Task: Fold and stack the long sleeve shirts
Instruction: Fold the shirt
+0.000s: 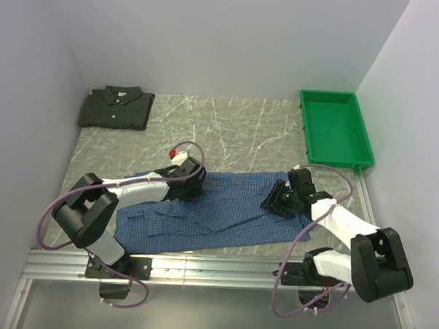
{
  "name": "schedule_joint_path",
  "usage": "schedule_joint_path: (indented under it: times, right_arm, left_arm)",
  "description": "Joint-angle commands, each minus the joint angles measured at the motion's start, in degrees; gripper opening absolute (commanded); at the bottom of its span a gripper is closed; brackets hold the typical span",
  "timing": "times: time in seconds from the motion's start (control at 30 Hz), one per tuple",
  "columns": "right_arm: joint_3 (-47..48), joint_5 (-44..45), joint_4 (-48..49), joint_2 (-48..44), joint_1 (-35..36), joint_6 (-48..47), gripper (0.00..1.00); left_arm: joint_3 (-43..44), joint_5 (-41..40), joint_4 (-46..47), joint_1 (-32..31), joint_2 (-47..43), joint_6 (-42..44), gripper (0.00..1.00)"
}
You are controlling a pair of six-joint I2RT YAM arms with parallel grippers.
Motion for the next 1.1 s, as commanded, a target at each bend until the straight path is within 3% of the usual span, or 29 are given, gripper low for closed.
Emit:
schedule_joint_path:
  times: [0.0, 0.17, 0.33, 0.43, 0.6, 0.77, 0.9, 1.07]
  right_arm:
    - [-1.0, 3.5, 1.2, -1.5, -1.4, 1.3, 0.54]
    - [1.2, 9.4, -4.1, -5.6, -1.4, 0.0, 0.54]
    - [0.4, 9.1, -5.9, -11.3, -0.3, 1.9, 0.55]
    - [0.5, 9.6, -7.8, -10.9, 3.2, 4.1, 0.56]
    - [0.9, 10.0, -5.9, -5.6, 10.0, 7.8, 0.56]
    - [2.9, 10.3, -2.3, 1.1, 11.0, 9.1, 0.56]
    - [4.8, 11.1, 1.6, 7.9, 11.0, 7.8, 0.55]
    - [17.6, 15.7, -1.2, 20.7, 9.4, 0.8, 0.55]
  left_arm:
    - [-0.5, -1.5, -2.1, 3.3, -1.4, -0.9, 0.54]
    - [2.1, -2.4, -4.3, 4.4, -7.1, 5.6, 0.62]
    - [9.0, -7.4, -10.1, 4.9, -9.0, 14.1, 0.74]
    - [10.2, -4.5, -10.3, 8.9, -7.6, 16.1, 0.73]
    - [10.8, 4.2, -6.1, 14.8, -0.7, 15.9, 0.7]
    - [12.2, 8.9, -5.3, 18.4, 6.6, 12.5, 0.68]
    - [9.1, 11.1, -3.7, 22.4, 7.3, 8.3, 0.65]
    - [1.6, 12.5, -2.5, 26.7, 2.4, 3.1, 0.64]
